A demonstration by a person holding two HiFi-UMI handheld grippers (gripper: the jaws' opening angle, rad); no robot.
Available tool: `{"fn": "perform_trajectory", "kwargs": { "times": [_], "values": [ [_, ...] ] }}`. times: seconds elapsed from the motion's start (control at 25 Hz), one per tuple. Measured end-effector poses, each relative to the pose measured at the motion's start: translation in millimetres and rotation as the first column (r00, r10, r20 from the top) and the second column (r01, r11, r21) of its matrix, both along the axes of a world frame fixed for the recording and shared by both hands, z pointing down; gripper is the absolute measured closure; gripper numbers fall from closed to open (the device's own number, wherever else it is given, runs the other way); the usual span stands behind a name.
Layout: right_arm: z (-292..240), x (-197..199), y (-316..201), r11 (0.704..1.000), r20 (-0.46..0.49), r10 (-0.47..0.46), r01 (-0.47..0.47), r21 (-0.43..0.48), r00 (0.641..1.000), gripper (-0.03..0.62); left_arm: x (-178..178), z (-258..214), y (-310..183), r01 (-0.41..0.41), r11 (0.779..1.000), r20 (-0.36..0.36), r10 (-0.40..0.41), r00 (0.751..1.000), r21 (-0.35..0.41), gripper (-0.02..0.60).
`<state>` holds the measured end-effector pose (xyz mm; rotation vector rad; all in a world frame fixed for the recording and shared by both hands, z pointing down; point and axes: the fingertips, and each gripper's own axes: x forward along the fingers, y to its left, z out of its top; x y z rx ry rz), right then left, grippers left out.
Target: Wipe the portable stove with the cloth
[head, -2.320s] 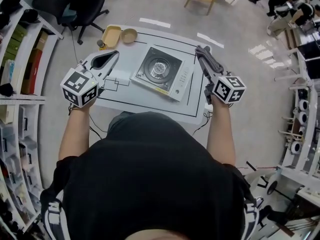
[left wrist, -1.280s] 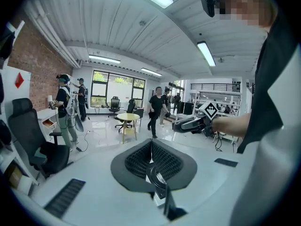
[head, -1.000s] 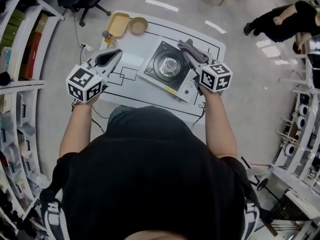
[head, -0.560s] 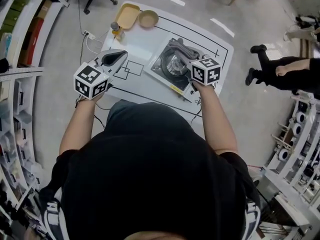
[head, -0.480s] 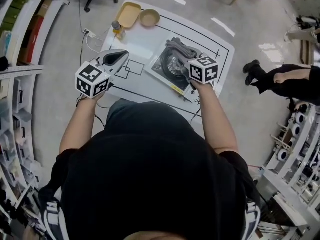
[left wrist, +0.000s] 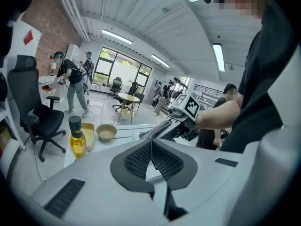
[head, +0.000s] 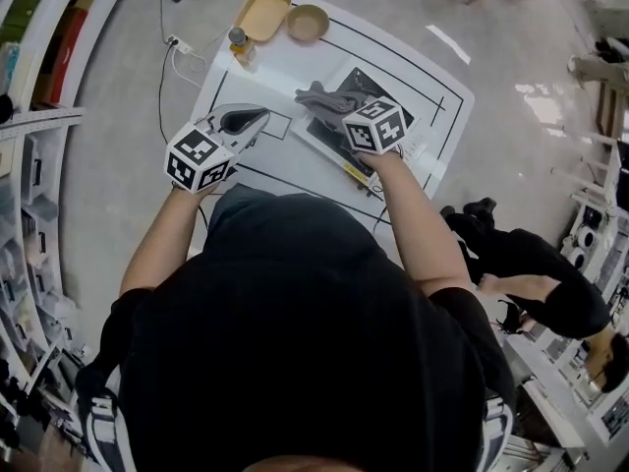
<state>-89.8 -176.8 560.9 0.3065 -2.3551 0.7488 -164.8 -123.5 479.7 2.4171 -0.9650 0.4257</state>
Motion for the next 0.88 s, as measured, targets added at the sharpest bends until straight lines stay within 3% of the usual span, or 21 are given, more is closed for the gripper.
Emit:
{"fn": "perform_trajectory", "kwargs": {
  "times": [0.28, 0.56, 0.68, 0.88],
  "values": [
    [30.6, -29.7, 36.0, 0.98, 0.024, -0.134, 0.136, -0.145, 0.991, 0.476, 7.3, 13.5, 5.6, -0.043, 0.999, 0.019, 0.043, 0.999, 0.009, 0.557],
    [61.9, -40.6, 74.3, 0.926, 0.045, -0.237, 0.239, -0.291, 0.971, 0.476, 6.9, 32.0, 1.0, -0.033, 0.999, 0.019, 0.034, 0.999, -0.022, 0.557],
    [74.4, -39.8, 80.2, 0.915, 0.017, -0.258, 0.25, -0.316, 0.966, 0.476, 7.6, 38.2, -0.9, -0.036, 0.999, 0.021, 0.037, 0.999, -0.038, 0.557],
    [84.1, -35.0, 65.9, 0.921, -0.028, -0.247, 0.225, -0.316, 0.969, 0.477, 10.0, 44.4, -2.2, -0.045, 0.998, 0.011, 0.046, 0.999, -0.044, 0.557]
  ]
}}
